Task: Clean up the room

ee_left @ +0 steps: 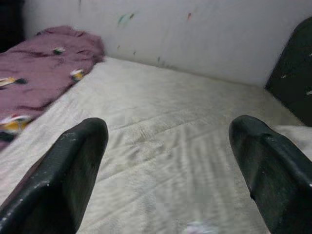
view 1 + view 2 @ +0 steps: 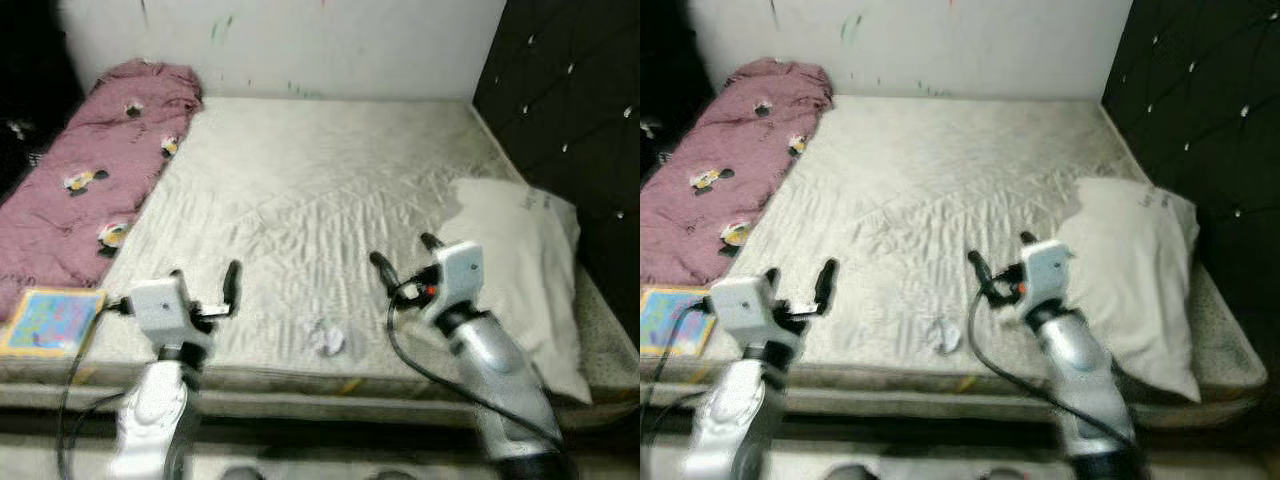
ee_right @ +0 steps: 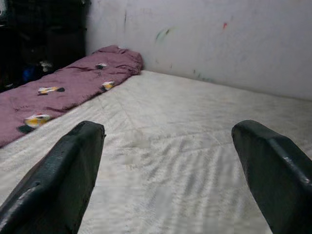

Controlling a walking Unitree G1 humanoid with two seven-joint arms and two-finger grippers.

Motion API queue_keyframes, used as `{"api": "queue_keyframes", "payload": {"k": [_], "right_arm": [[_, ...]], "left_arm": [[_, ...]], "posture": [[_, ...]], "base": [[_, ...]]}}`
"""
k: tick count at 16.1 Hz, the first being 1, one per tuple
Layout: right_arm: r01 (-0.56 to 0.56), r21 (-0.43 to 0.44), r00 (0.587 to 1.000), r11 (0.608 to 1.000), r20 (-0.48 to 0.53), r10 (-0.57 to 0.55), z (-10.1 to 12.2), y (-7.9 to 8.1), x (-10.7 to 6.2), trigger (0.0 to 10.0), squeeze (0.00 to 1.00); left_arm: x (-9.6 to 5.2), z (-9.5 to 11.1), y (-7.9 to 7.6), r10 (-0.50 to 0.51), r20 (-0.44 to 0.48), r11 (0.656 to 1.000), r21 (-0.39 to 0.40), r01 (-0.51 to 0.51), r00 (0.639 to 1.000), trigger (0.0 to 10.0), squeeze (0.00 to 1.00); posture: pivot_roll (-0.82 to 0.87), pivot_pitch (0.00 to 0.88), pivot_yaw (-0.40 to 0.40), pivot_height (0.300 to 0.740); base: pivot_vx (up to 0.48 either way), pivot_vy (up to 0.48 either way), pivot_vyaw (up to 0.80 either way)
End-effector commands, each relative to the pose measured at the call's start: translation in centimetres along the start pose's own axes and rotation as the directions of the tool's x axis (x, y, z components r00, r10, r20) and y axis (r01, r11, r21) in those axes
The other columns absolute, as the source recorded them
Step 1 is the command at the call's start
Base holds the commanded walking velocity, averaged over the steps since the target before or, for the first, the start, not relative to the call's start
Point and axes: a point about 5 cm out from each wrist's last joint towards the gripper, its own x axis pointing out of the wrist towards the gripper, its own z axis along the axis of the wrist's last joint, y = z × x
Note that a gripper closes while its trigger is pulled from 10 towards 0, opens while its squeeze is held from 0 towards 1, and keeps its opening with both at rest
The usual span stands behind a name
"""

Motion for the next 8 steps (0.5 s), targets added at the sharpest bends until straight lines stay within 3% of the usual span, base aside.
{"api": "queue_keyframes", "payload": {"k": [1, 8], "right_arm": [[0.024, -0.011, 1.000, 1.000, 0.013, -0.024, 0.49, -0.58, 0.00, 10.0, 0.00], [0.105, -0.033, 0.994, 0.994, -0.022, -0.105, 0.06, -0.95, -0.13, 10.0, 0.00]], "left_arm": [[0.05, 0.19, -0.09, 0.008, 0.008, 1.000, 0.006, -0.008, 1.000, 10.0, 0.00], [-0.05, 0.04, 0.08, 0.010, -0.003, 1.000, 0.019, -0.010, 1.000, 10.0, 0.00]], "posture": [[0.02, 0.007, -0.024, 0.740], [0.02, 0.013, -0.019, 0.740]], "base": [[0.000, 0.000, 0.00], [0.000, 0.000, 0.00]]}}
